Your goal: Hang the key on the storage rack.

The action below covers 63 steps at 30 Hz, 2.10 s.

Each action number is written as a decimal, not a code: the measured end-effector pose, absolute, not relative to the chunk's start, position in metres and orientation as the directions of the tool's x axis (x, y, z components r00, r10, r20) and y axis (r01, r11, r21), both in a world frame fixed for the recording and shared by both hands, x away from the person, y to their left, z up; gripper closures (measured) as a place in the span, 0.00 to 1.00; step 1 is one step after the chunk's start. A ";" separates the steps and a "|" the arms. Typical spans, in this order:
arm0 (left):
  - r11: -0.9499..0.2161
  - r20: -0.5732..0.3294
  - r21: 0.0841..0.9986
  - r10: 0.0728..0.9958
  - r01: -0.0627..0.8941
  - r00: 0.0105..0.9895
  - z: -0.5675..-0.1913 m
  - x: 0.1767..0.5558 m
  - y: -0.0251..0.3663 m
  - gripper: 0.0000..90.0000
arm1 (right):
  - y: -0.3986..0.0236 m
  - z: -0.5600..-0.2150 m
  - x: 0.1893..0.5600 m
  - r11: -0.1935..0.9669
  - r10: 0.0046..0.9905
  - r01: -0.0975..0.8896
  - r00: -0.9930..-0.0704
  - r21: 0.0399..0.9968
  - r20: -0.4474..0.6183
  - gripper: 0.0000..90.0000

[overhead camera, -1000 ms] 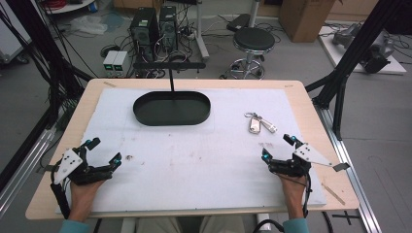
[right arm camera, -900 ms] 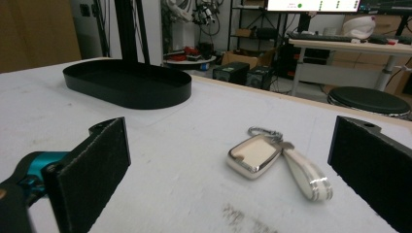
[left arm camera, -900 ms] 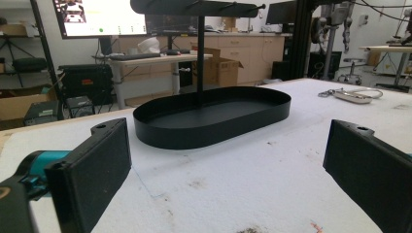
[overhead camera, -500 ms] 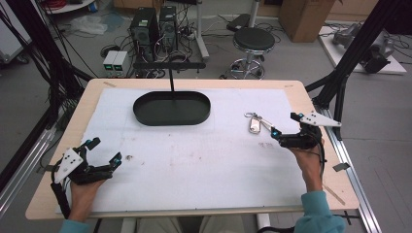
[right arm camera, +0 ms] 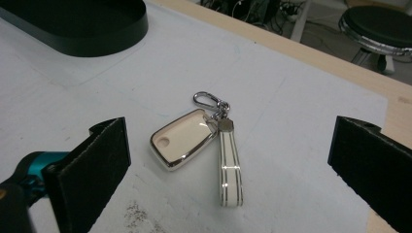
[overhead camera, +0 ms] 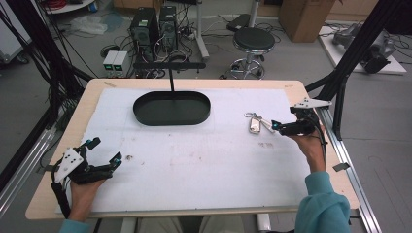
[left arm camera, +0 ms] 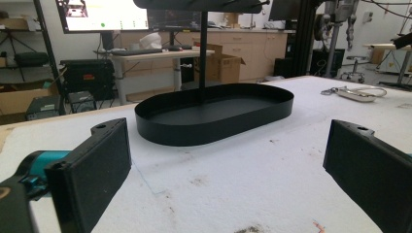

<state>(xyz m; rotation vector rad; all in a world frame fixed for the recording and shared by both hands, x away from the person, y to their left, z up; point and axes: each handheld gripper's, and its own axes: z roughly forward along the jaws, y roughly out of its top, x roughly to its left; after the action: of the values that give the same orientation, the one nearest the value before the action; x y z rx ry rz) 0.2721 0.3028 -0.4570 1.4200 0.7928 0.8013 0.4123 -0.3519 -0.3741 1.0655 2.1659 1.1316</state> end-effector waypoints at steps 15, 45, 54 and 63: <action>0.004 -0.006 1.000 0.854 0.005 0.521 -0.457 0.273 0.303 0.04 | -0.348 -0.386 0.439 0.428 0.808 0.533 -0.587 0.730 -0.044 0.05; -0.005 0.001 1.000 0.853 0.007 0.522 -0.457 0.273 0.303 0.04 | -0.345 -0.415 0.459 0.509 0.787 0.643 -0.617 0.573 -0.007 0.59; -0.004 -0.001 1.000 0.853 0.009 0.521 -0.457 0.273 0.303 0.04 | -0.344 -0.419 0.461 0.522 0.789 0.660 -0.615 0.541 -0.011 0.66; 0.000 -0.006 1.000 0.854 0.011 0.521 -0.457 0.273 0.303 0.04 | -0.342 -0.422 0.462 0.542 0.783 0.662 -0.622 0.519 -0.025 0.81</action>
<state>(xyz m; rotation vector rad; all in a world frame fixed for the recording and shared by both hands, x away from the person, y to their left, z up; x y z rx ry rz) 0.2734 0.3030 -0.4567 1.4251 0.8050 0.7898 0.4618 -0.3420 -0.4222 1.2095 2.5266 0.6907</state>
